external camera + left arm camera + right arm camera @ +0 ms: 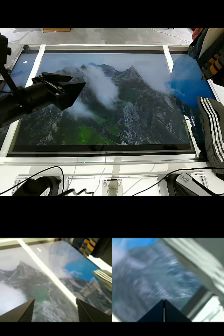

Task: Fold the clothes and pants, and hang the long-sleeved shirts on hangers.

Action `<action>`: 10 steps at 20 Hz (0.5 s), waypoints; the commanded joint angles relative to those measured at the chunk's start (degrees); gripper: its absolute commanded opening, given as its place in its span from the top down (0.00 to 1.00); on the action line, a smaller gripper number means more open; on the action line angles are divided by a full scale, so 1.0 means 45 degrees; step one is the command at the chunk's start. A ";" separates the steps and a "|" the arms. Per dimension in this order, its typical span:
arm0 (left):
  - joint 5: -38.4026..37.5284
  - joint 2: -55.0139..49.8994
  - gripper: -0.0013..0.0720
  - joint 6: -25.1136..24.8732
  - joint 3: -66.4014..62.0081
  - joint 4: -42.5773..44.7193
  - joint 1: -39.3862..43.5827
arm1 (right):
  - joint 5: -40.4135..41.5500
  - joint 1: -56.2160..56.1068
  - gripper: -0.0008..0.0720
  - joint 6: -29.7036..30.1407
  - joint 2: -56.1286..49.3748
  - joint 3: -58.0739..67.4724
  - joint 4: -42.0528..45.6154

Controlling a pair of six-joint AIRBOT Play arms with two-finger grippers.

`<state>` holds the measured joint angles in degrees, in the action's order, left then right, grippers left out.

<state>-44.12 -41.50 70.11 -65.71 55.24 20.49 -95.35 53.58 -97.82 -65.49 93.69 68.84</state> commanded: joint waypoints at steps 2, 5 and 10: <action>0.0000 0.0010 0.22 0.0005 -0.0005 0.0000 0.0000 | 0.2200 -0.6392 0.95 0.0505 0.0005 -0.0029 0.1792; 0.0000 0.0010 0.22 0.0005 -0.0005 0.0000 0.0000 | 0.3415 -1.0992 0.95 0.1229 -0.0015 -0.0029 0.4619; 0.0000 0.0010 0.22 0.0005 -0.0005 0.0000 0.0000 | 0.3798 -1.5455 0.95 0.1224 -0.0306 -0.0029 0.9457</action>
<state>-44.12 -41.50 70.15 -65.71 55.22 20.49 -80.38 -4.95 -92.84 -66.13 93.56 98.19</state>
